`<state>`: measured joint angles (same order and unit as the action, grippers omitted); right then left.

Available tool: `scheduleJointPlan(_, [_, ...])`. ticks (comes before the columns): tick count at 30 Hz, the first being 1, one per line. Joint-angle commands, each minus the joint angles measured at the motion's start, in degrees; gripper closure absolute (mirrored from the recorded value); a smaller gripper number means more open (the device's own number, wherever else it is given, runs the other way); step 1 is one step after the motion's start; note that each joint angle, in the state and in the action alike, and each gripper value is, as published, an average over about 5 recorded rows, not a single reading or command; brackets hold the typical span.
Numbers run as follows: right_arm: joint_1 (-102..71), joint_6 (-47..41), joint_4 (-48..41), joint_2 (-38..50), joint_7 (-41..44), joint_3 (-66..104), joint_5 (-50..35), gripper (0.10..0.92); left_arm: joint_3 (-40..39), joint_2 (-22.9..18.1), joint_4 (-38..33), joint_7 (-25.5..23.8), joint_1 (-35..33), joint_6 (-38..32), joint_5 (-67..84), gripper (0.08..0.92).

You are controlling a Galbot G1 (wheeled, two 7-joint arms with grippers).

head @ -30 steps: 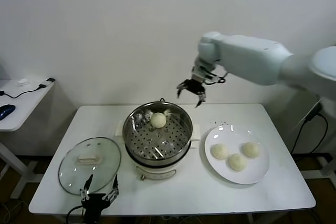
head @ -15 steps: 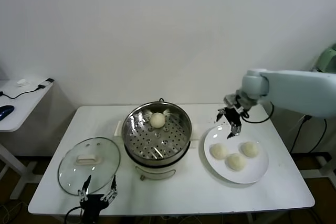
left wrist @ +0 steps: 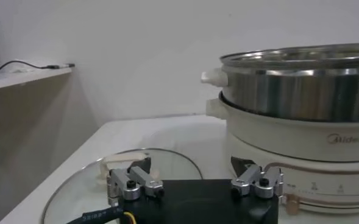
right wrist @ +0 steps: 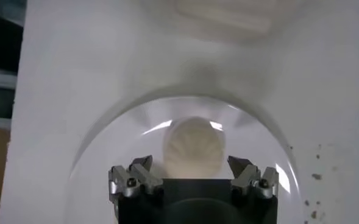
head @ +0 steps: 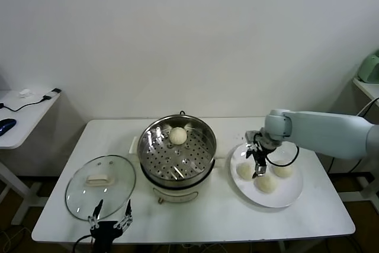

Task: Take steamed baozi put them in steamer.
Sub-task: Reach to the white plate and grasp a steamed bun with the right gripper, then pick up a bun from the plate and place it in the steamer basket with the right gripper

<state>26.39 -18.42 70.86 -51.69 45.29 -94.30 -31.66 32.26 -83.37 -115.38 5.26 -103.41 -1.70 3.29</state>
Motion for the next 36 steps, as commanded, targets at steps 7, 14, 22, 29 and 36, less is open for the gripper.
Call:
scheduleJointPlan(7, [-5.55, -3.77, -1.89, 0.17, -2.78, 5.24, 1.55, 0.302, -0.06, -0.01, -0.29, 0.08, -0.11, 0.03, -0.09, 0.177])
scheduleJointPlan(14, [-1.59, -3.29, 0.82, 1.79, -1.1, 4.73, 0.9, 0.411, -0.03, -0.09, -0.61, 0.19, -0.33, -0.01, -0.13, 0.177])
scheduleJointPlan(22, [22.2, 0.76, 4.98, 2.96, 5.96, -6.78, -6.31, 0.431, -0.1, -0.36, -1.56, 0.13, -0.66, 0.21, -0.18, 0.177])
scheduleJointPlan(29, [39.09, -0.32, 8.21, -4.09, 8.34, -7.94, -20.95, 0.431, -0.28, 0.07, -2.14, 0.02, -0.54, 0.54, -0.17, 0.177])
scheduleJointPlan(36, [38.84, -8.32, 13.91, -18.38, 0.24, -1.1, -33.04, 0.431, -0.84, 0.33, -2.73, -0.04, -0.31, 0.9, -0.7, 0.177])
